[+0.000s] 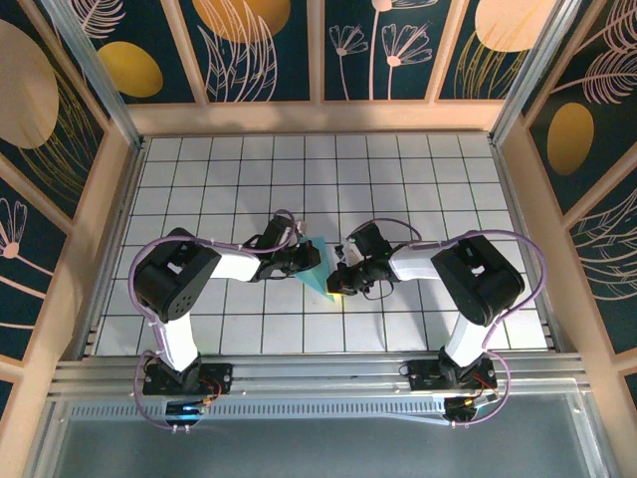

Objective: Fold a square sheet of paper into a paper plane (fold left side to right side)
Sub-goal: Fourth fold the wing at the center of the table.

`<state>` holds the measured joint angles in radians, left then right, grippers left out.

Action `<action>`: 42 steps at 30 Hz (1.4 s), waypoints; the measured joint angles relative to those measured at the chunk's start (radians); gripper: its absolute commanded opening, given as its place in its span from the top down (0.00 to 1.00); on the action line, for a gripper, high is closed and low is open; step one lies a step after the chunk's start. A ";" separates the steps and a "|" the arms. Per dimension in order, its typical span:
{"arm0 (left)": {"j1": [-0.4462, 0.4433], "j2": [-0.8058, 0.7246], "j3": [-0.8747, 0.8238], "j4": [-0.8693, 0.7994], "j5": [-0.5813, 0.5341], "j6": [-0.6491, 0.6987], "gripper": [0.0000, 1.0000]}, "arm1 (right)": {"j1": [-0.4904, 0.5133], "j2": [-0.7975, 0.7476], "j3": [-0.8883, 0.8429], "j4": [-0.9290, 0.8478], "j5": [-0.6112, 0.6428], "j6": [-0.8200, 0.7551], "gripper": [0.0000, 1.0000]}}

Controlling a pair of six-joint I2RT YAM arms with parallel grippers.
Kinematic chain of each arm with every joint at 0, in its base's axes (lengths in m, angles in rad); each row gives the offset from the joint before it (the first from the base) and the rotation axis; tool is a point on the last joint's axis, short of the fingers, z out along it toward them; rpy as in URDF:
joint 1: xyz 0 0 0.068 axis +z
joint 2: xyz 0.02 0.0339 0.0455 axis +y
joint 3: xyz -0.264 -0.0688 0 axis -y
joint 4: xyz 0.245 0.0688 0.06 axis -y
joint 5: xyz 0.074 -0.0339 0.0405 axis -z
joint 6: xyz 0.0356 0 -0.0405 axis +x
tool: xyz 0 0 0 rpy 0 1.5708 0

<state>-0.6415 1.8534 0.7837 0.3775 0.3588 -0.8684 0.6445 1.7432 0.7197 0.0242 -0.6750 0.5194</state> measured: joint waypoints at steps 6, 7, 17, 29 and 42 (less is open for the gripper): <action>0.017 0.006 0.003 0.000 0.023 0.000 1.00 | 0.000 0.003 0.006 -0.006 0.004 -0.014 1.00; 0.022 0.008 0.003 0.000 0.027 0.001 1.00 | 0.000 0.005 0.009 -0.006 0.005 -0.016 1.00; 0.107 0.033 0.043 -0.018 0.050 0.055 1.00 | 0.000 0.014 0.020 -0.005 0.014 -0.016 1.00; 0.171 0.101 0.152 -0.067 0.072 0.126 1.00 | 0.003 0.023 0.037 0.011 0.048 -0.018 1.00; 0.227 0.139 0.216 -0.087 0.049 0.193 1.00 | 0.005 0.025 0.047 0.014 0.069 -0.024 1.00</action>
<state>-0.4149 1.9926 1.0000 0.2909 0.4080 -0.6754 0.6495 1.7683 0.7662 0.0380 -0.6060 0.4953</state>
